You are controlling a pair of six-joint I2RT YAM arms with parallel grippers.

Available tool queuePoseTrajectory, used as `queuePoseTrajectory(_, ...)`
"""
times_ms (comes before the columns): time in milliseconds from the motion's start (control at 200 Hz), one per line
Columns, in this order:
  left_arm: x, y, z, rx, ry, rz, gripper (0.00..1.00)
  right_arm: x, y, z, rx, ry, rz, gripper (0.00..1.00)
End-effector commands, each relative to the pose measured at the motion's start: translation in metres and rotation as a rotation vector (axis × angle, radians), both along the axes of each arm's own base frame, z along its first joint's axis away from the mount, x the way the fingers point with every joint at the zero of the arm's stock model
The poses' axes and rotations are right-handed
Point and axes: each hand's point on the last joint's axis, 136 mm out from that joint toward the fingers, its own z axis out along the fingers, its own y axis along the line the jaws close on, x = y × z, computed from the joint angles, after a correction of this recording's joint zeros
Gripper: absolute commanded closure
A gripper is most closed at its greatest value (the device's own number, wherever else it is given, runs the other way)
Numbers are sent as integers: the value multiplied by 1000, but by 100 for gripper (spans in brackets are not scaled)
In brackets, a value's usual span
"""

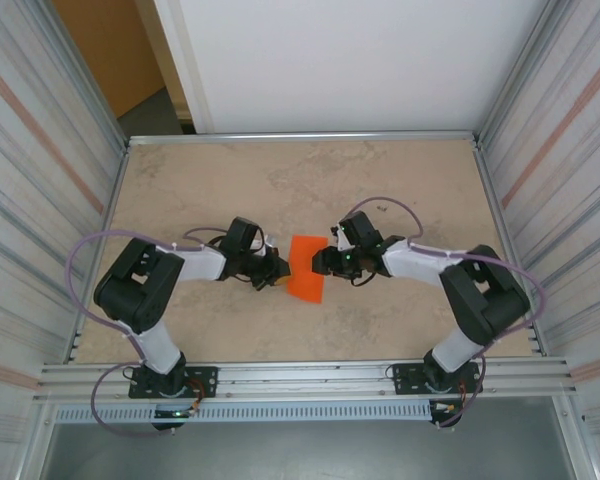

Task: Fold a paper plane with a square sheet of paper (pick it up from the middle)
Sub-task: Third fold the triangle at the center of the table.

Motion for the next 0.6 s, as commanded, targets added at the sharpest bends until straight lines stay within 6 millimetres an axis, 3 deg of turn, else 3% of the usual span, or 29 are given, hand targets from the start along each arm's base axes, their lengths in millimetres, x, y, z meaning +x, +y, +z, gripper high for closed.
queuePoseTrajectory(0, 3, 6, 14, -4, -11, 65, 100, 7, -3, 29, -76, -216, 67, 40)
queuePoseTrajectory(221, 2, 11, 23, -2, -8, 131, 100, -15, 27, 44, -209, -481, 278, 31)
queuePoseTrajectory(406, -2, 7, 26, -11, 1, 121, 100, -44, 57, 35, -262, -629, 475, 31)
queuePoseTrajectory(596, -3, -7, 31, -40, 1, 84, 100, -61, 63, 21, -289, -657, 567, 34)
